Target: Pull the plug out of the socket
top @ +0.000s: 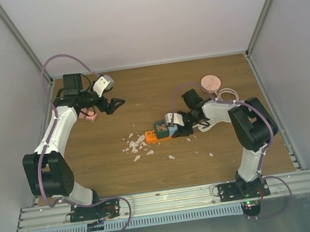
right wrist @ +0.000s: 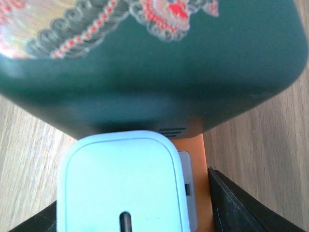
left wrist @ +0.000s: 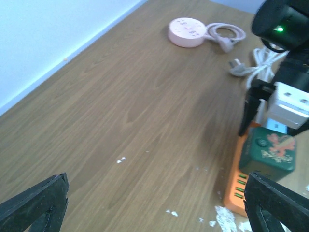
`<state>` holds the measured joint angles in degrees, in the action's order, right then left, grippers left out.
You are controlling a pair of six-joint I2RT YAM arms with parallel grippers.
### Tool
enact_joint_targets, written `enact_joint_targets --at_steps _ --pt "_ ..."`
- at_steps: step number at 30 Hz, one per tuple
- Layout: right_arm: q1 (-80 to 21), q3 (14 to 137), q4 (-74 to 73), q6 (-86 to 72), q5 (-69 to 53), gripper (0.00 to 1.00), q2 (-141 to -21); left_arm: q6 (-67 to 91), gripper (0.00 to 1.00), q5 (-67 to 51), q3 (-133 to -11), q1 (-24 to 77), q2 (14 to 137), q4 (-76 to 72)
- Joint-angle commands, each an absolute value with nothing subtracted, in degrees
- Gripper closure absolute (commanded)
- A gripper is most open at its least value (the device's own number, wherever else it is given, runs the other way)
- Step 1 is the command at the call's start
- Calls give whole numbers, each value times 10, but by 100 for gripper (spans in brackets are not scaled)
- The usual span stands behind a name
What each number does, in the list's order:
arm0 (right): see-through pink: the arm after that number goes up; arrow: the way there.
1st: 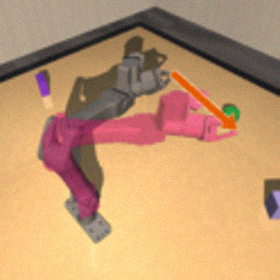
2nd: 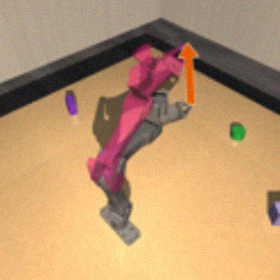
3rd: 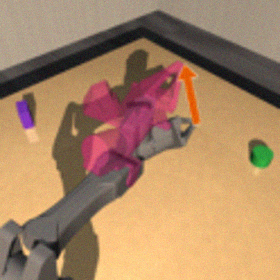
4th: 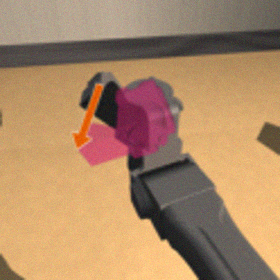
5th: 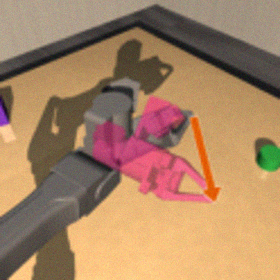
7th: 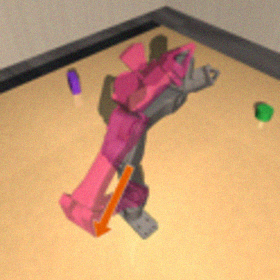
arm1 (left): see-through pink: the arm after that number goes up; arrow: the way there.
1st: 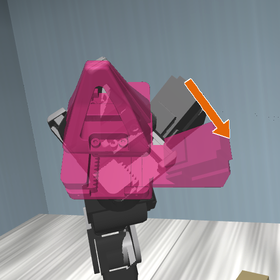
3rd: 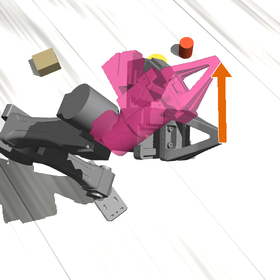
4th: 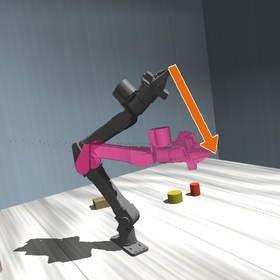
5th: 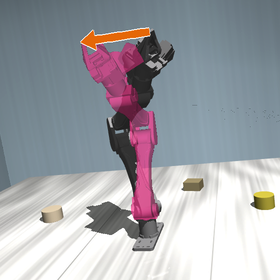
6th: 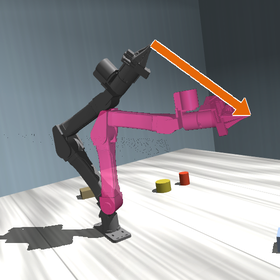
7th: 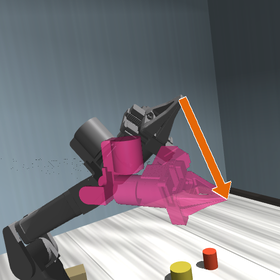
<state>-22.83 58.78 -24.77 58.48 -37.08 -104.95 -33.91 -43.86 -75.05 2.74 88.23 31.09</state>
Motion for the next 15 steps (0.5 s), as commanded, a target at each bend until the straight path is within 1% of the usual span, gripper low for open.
enact_joint_targets --at_steps 1,4,6,7,10,11,13,15 --pt "-272 559 -172 503 -332 54 -1044 -420 1 -523 -757 26 890 376" --pt "-283 553 -159 488 -315 53 -1040 -465 1 -510 -722 42 888 386" --pt "-285 557 -160 478 -314 50 -1038 -496 1 -501 -698 61 884 390" --pt "-286 559 -163 475 -317 46 -1036 -507 1 -495 -684 72 880 387" --pt "-286 560 -173 482 -330 28 -1027 -531 1 -481 -635 109 863 357" --pt "-286 559 -179 490 -329 24 -1024 -537 1 -480 -624 118 861 349" --pt "-285 557 -189 505 -324 20 -1013 -544 1 -482 -613 134 863 341" --pt "-280 555 -201 521 -328 18 -1002 -546 1 -484 -611 149 872 340"
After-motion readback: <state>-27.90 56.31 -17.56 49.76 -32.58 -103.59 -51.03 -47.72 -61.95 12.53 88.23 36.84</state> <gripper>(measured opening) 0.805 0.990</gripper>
